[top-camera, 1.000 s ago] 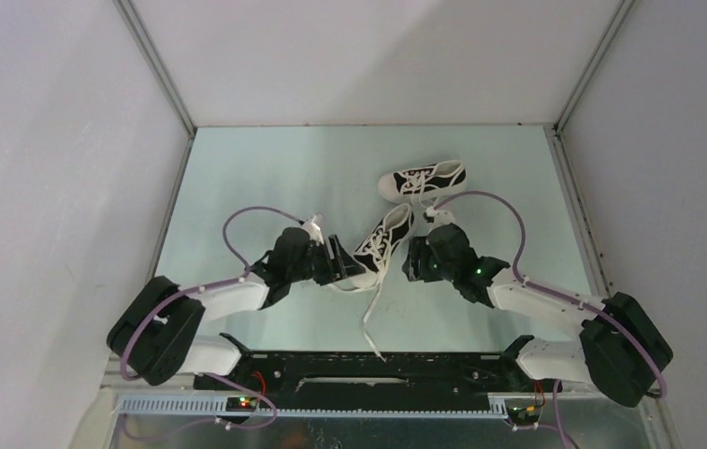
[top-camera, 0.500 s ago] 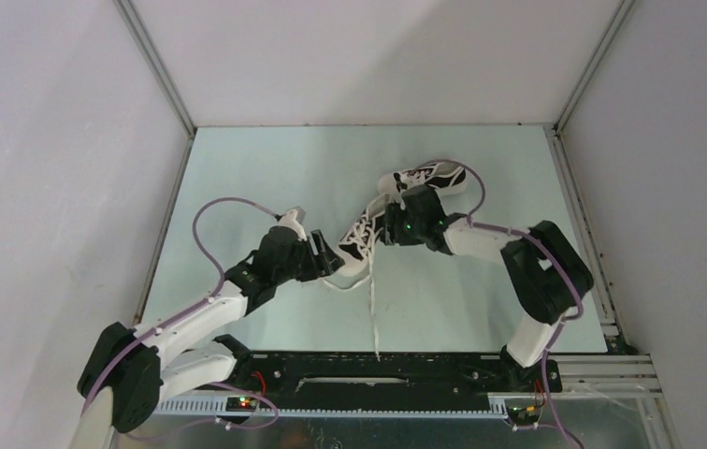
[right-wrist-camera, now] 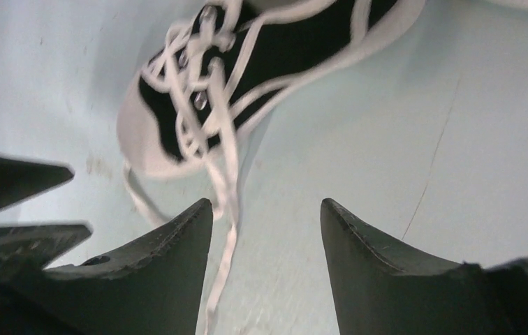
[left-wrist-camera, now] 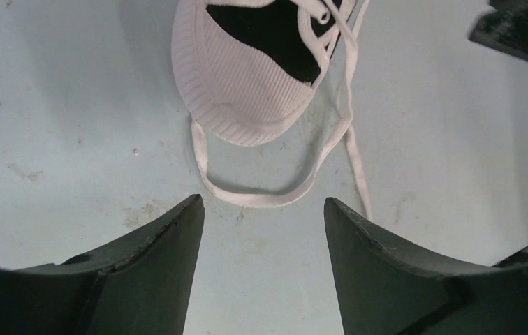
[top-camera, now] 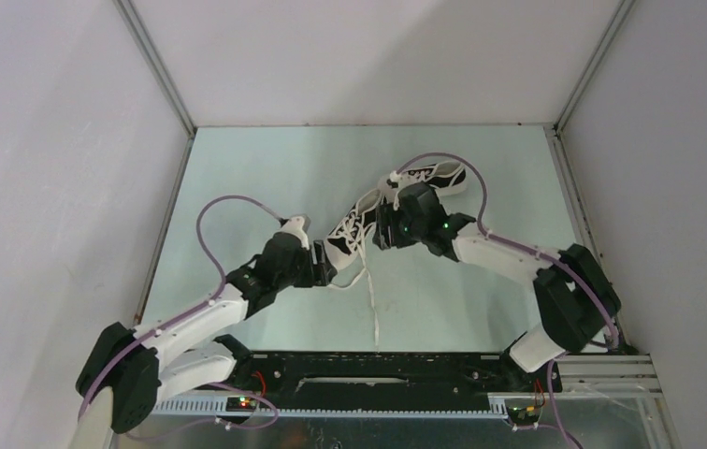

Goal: Tie the shoes

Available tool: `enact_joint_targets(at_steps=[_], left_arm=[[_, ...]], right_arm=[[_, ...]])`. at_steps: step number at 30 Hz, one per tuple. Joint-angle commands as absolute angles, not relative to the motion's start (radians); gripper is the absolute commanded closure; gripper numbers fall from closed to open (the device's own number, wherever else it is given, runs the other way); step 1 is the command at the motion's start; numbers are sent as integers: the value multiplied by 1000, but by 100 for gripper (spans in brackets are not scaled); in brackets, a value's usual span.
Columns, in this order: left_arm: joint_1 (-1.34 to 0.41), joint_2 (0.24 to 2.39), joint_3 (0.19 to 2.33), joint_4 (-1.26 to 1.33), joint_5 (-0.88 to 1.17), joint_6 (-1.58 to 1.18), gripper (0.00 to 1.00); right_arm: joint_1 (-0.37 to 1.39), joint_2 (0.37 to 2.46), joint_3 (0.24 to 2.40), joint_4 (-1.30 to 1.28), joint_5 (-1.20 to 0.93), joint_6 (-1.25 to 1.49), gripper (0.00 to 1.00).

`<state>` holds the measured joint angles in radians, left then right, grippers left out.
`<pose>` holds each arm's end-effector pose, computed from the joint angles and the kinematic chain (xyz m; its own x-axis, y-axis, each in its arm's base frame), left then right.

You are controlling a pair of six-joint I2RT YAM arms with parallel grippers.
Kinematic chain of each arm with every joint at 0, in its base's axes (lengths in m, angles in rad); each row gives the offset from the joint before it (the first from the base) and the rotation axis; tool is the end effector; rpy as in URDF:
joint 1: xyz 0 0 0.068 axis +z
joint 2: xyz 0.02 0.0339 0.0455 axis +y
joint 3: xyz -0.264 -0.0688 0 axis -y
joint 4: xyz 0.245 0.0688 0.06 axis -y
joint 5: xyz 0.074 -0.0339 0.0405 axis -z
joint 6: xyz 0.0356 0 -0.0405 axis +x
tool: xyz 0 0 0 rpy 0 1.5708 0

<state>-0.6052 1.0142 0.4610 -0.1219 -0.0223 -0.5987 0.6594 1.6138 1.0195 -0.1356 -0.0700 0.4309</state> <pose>0.1699 -0.1166 0.1915 -0.7371 -0.1752 -0.6527 0.1684 0.8877 -0.4284 0.2747 0.2161 0.2168 -0.7513 -0.0552 -0.6576 -0.3726 0.8580 0.3537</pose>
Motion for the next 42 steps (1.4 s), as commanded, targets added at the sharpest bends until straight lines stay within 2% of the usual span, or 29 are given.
enact_joint_targets(at_steps=[1,7,15,23,25,26,28,33,35,37,38,39,40,42], left_arm=[[-669,1072,525,-145,-97,-500,31],[-799,1172,576,-142,-102,-436,31],[-808,1286,568,-41,-29,-387,31],[-811,1399,599,-58,-39,-399,34],[-817,1414,600,-48,-30,-392,33],[-823,1424,603,-46,-26,-389,33],[-837,1434,607,-38,-23,-367,33],[-882,1507,663,-87,-76,-315,34],[-910,1551,724,-131,-126,-292,37],[-936,1600,771,-181,-174,-280,47],[-948,1615,787,-195,-199,-278,56],[-955,1642,811,-220,-208,-279,61],[-956,1654,821,-230,-216,-285,72],[-957,1684,846,-253,-212,-290,86]], right_arm=[[754,1495,911,-187,-26,408,40],[901,1453,834,-205,82,445,41],[1023,1551,817,-192,148,553,42],[1079,1659,838,-250,259,631,50],[1084,1660,838,-284,297,639,72],[1085,1655,837,-315,315,646,94],[1082,1620,820,-347,370,646,100],[1013,1462,752,-368,399,615,100],[965,1402,732,-374,372,595,100],[913,1336,719,-378,341,575,100],[896,1288,713,-380,325,568,100],[862,1266,710,-385,318,551,100],[845,1224,706,-388,299,543,100],[787,1170,699,-395,255,515,100]])
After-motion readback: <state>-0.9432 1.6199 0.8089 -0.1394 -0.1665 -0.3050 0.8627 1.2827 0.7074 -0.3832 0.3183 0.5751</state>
